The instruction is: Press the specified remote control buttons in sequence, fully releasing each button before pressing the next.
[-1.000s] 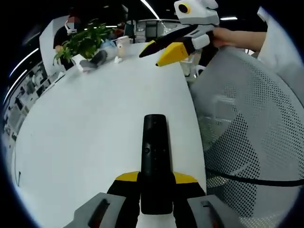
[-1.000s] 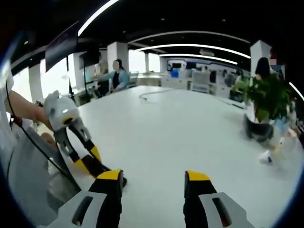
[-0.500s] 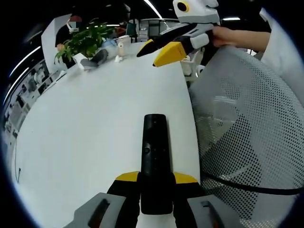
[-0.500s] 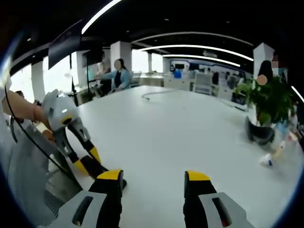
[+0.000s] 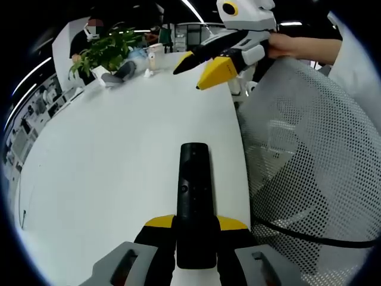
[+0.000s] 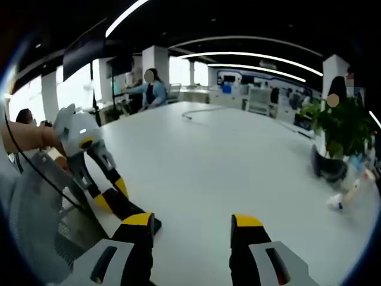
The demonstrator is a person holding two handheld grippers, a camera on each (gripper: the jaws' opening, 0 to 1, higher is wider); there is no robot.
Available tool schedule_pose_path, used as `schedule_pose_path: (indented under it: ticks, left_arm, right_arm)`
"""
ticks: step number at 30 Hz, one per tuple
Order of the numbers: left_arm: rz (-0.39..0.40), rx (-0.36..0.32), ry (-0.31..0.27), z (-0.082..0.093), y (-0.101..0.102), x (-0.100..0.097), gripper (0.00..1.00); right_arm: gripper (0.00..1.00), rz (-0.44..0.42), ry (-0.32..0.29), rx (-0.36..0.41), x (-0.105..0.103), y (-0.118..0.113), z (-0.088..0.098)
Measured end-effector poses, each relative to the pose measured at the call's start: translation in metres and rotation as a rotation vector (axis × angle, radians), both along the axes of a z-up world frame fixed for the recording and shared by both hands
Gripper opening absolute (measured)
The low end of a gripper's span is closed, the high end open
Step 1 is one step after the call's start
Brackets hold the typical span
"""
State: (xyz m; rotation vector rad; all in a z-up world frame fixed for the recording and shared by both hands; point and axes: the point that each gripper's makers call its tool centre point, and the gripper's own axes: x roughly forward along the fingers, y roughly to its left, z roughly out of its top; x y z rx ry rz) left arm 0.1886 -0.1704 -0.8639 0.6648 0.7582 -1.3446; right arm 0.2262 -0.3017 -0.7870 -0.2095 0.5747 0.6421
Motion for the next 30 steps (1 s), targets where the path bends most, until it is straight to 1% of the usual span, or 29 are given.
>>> schedule_pose_path:
  ticks: [2,3,5,6,7,9,10,11,13,15,17,18,21,22,25,26,30]
  left_arm:
    - [0.004,-0.010,0.005,0.000,0.001,0.000,0.24]
    - [0.005,-0.016,0.006,0.000,0.001,0.000,0.24]
    - [0.014,-0.031,0.010,0.001,0.002,0.000,0.24]
    - [0.016,-0.040,0.010,0.001,0.002,-0.001,0.24]
    - [0.017,-0.044,0.008,0.001,0.002,-0.001,0.24]
    - [0.025,-0.056,0.004,0.001,0.001,-0.002,0.24]
    - [0.028,-0.064,-0.001,0.001,0.001,-0.002,0.24]
    - [0.032,-0.072,0.000,0.001,0.001,-0.002,0.24]
    - [0.044,-0.100,-0.003,0.001,0.001,-0.002,0.24]
    - [0.047,-0.129,-0.005,0.002,0.001,-0.004,0.24]
    - [0.035,-0.136,-0.014,0.001,0.002,-0.006,0.24]
    - [0.038,-0.134,-0.007,0.001,0.002,-0.006,0.24]
    - [0.029,-0.135,-0.007,0.002,0.001,-0.005,0.24]
    - [0.033,-0.140,-0.006,0.002,0.001,-0.006,0.24]
    - [0.037,-0.150,-0.008,0.002,0.002,-0.006,0.24]
    - [0.035,-0.149,-0.009,0.002,0.002,-0.005,0.24]
    - [0.031,-0.150,-0.011,0.002,0.001,-0.006,0.24]
  right_arm:
    - [0.48,0.016,0.005,-0.021,-0.001,0.001,-0.002]
    - [0.47,0.024,0.026,-0.043,-0.003,0.001,-0.005]
    - [0.44,0.057,0.032,-0.061,-0.006,0.006,-0.006]
    - [0.39,0.100,0.061,-0.064,-0.012,0.012,-0.008]
    - [0.36,0.114,0.072,-0.064,-0.015,0.015,-0.010]
    - [0.29,0.184,0.097,-0.094,-0.022,0.023,-0.015]
    - [0.27,0.214,0.112,-0.119,-0.025,0.025,-0.019]
    - [0.26,0.235,0.112,-0.140,-0.026,0.027,-0.022]
    - [0.23,0.304,0.108,-0.178,-0.028,0.033,-0.025]
    - [0.19,0.356,0.124,-0.175,-0.030,0.040,-0.027]
    - [0.13,0.378,0.135,-0.182,-0.027,0.044,-0.029]
    - [0.09,0.401,0.143,-0.186,-0.028,0.046,-0.030]
    - [0.03,0.460,0.170,-0.182,-0.030,0.054,-0.031]
    - [0.01,0.497,0.180,-0.197,-0.032,0.056,-0.033]
    - [0.00,0.541,0.202,-0.250,-0.034,0.055,-0.038]
    - [0.00,0.566,0.200,-0.267,-0.033,0.056,-0.040]
    - [0.00,0.608,0.215,-0.308,-0.032,0.058,-0.047]
